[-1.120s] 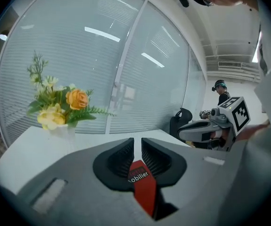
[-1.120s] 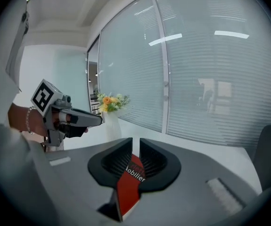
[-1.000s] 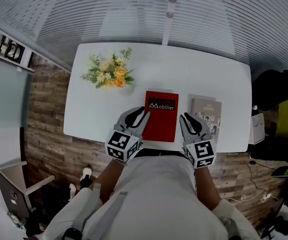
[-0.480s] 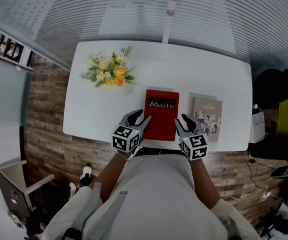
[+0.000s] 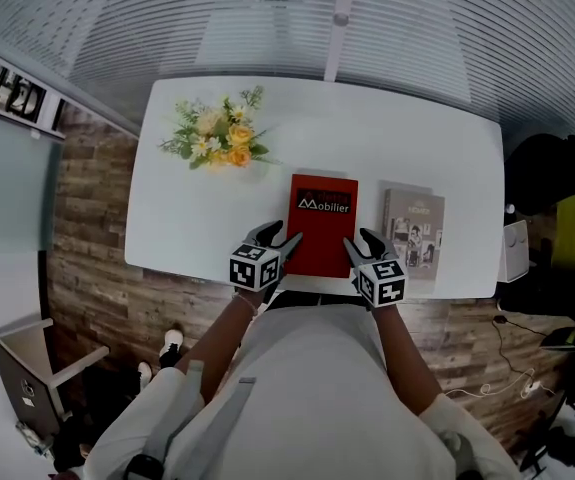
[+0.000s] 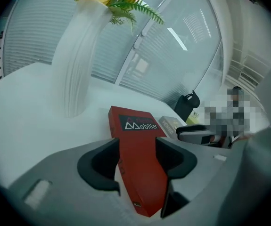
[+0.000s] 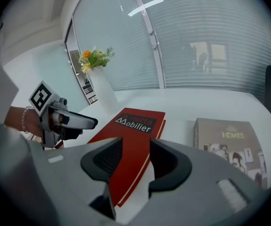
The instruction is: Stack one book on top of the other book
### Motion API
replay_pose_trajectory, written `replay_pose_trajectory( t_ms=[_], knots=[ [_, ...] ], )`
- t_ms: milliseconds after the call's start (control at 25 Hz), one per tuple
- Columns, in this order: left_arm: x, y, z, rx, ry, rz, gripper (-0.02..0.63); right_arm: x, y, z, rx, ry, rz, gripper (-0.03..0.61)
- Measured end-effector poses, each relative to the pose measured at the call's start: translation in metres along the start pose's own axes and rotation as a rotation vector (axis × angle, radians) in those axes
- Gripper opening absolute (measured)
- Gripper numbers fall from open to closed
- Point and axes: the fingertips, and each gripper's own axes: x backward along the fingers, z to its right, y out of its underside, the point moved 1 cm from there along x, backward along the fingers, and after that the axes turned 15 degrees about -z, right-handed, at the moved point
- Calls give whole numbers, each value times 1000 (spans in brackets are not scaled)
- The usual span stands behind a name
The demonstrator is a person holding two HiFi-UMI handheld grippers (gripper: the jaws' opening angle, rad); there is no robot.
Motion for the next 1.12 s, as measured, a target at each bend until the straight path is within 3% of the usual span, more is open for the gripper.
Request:
replay_pose_trajectory(
  t_ms=[520, 1120],
  knots=[
    [-27, 23, -5, 46, 43, -72, 287, -29, 30, 1, -143, -77, -60, 227],
    [-38, 37, -6, 71, 48, -109, 273, -37, 37, -7, -176, -147, -66, 206]
  ],
)
